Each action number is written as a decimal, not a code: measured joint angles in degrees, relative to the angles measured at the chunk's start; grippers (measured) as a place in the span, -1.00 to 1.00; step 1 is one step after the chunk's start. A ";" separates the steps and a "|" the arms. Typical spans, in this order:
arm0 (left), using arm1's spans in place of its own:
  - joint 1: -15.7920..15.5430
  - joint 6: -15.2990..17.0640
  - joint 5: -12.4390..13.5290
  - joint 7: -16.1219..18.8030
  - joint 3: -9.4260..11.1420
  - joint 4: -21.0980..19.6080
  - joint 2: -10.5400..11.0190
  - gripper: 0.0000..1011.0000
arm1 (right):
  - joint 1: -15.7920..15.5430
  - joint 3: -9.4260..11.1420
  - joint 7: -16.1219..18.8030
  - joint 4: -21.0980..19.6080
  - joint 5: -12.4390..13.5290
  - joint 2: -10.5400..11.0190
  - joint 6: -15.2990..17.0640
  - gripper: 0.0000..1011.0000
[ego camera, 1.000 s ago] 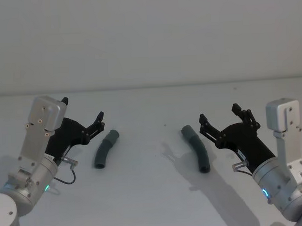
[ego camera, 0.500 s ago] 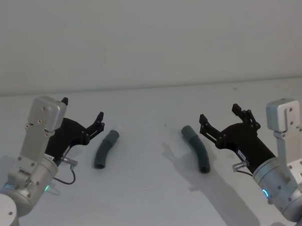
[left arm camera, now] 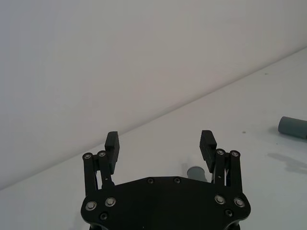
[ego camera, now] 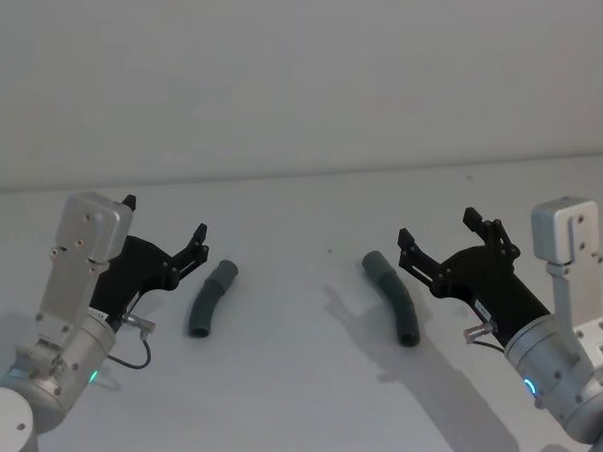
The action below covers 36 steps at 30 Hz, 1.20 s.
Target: Use both hands to pick up one end of the pipe from the table, align the ends, and insert them.
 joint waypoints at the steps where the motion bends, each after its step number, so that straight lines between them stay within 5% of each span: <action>1: 0.00 0.00 0.00 0.00 0.00 0.00 0.00 0.98 | 0.00 0.00 0.00 0.00 0.00 0.00 0.00 0.98; 21: -0.06 0.64 0.00 -0.05 -0.04 -0.20 -0.06 0.98 | 0.00 0.00 0.00 0.00 0.00 0.00 0.00 0.98; 36: -2.31 12.54 -2.63 -2.50 -0.45 -2.62 -0.59 0.98 | 0.00 0.00 0.00 0.00 0.00 0.00 0.00 0.98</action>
